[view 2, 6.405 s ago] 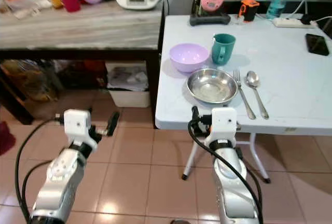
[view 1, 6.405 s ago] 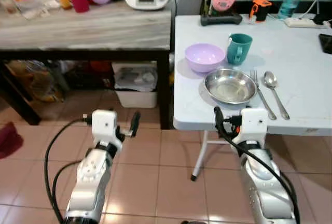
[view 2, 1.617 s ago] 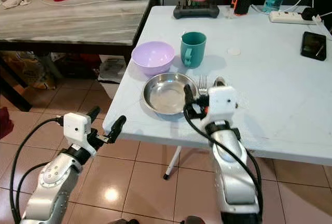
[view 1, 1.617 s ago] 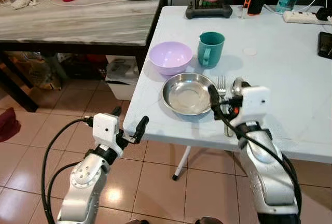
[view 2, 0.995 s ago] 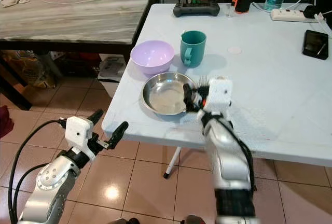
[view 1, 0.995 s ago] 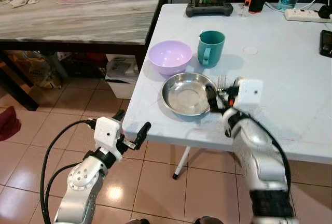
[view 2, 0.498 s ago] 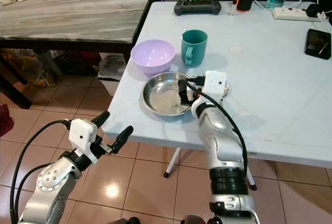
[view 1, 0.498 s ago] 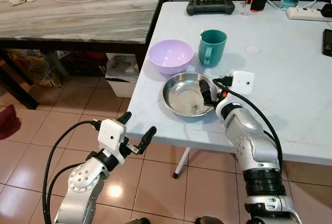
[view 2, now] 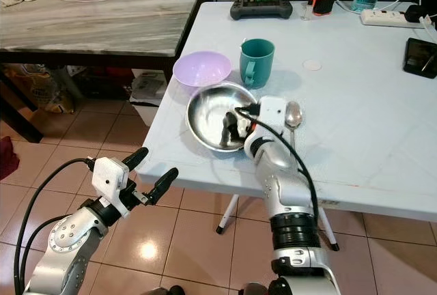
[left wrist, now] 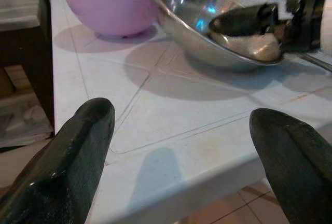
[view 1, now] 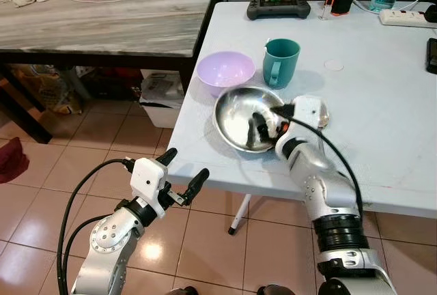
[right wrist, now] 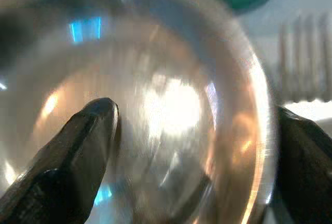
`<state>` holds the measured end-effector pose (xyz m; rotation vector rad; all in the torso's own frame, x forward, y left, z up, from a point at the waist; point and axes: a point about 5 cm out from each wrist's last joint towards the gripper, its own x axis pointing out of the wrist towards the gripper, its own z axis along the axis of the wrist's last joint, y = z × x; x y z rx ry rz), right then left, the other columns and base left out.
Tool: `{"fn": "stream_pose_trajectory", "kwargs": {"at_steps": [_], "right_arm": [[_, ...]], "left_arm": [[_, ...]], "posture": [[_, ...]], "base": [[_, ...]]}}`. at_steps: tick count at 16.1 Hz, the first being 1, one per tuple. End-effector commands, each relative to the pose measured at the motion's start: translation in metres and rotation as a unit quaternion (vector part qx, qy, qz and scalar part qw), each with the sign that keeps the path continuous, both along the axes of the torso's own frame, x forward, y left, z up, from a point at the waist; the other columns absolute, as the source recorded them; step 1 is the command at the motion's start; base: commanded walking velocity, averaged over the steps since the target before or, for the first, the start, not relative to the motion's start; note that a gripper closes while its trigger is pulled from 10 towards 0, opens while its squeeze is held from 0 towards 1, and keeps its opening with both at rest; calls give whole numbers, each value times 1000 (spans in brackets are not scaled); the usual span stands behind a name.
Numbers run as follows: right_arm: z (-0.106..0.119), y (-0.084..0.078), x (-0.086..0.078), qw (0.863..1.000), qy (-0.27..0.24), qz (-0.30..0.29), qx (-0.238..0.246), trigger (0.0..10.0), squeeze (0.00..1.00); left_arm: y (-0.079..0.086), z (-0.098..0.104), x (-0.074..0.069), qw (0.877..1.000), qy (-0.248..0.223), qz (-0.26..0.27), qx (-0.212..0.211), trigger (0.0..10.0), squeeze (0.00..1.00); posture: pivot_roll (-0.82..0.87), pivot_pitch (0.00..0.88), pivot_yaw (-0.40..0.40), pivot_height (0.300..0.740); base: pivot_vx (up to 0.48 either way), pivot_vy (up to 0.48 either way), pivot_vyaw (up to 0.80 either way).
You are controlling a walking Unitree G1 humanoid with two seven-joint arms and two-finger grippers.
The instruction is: Setting the table
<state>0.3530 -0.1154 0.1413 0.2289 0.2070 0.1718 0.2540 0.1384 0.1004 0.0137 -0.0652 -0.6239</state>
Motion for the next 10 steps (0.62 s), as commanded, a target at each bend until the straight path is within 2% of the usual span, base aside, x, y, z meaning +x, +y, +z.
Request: {"fn": "stream_pose_trajectory", "kwargs": {"at_steps": [1,6,10], "right_arm": [[-3,10,0,1000,16,24,-1,10000,0],[6,10,-4,1000,-7,16,-4,10000,0],[-3,10,-6,1000,20,8,20,10000,0]], "left_arm": [[3,-2,-1,1000,2,2,3,10000,0],[-2,3,-2,1000,-3,3,2,10000,0],[-4,7,-2,1000,-6,-2,1,10000,0]], "posture": [[-167,154,79,740],[-164,150,74,740],[-165,149,74,740]], "base": [[0,0,0],[0,0,0],[0,0,0]]}}
